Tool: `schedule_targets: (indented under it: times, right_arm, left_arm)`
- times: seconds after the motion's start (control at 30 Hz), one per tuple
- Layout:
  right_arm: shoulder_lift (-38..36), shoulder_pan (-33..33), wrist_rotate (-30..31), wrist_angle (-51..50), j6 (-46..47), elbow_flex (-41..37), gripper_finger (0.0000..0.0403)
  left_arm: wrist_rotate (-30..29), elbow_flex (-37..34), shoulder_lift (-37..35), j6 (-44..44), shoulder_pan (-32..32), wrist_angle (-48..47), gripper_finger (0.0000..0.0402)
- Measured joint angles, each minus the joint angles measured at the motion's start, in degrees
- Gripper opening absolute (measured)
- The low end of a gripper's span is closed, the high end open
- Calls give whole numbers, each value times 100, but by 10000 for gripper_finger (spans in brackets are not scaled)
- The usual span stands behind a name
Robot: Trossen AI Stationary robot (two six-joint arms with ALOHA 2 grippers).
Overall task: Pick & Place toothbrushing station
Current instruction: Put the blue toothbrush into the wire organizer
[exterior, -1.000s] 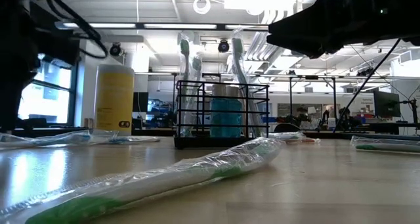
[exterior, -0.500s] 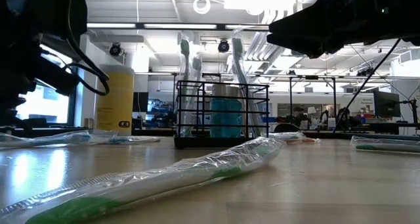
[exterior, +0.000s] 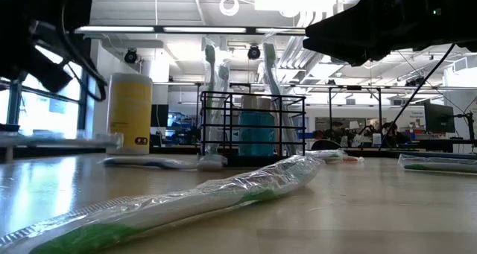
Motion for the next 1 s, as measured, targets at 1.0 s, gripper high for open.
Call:
schedule_targets:
  times: [1.0]
  right_arm:
    - [0, -678, -4232, 23, 3551, 212, 212]
  left_arm:
    - [-5152, 4698, 2111, 7300, -1437, -1096, 1]
